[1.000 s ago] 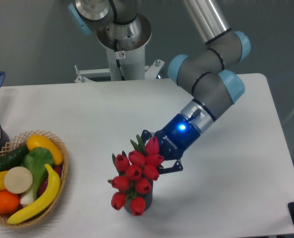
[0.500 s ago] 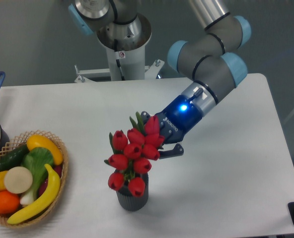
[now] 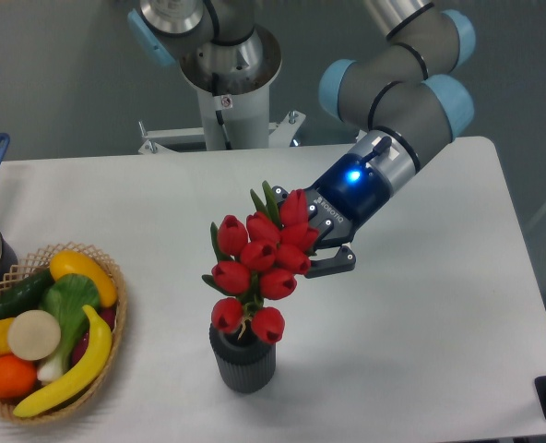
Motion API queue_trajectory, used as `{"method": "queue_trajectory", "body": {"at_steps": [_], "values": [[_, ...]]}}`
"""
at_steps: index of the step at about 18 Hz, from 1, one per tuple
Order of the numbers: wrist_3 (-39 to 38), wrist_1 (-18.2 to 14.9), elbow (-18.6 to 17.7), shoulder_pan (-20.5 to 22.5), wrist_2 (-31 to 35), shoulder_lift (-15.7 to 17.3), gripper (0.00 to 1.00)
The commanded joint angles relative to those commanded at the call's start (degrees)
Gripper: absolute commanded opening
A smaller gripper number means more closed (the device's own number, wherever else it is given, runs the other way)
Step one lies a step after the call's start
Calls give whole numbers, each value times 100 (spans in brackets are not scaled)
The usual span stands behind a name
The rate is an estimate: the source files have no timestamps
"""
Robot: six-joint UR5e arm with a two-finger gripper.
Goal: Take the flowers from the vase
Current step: 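Lift the gripped tulips straight up out of the grey vase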
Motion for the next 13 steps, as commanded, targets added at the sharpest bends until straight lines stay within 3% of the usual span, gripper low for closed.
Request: {"method": "queue_trajectory", "body": {"at_steps": [8, 13], "values": [[-149, -9, 211, 71, 9, 316, 0], [-211, -26, 536, 228, 35, 325, 0]]}}
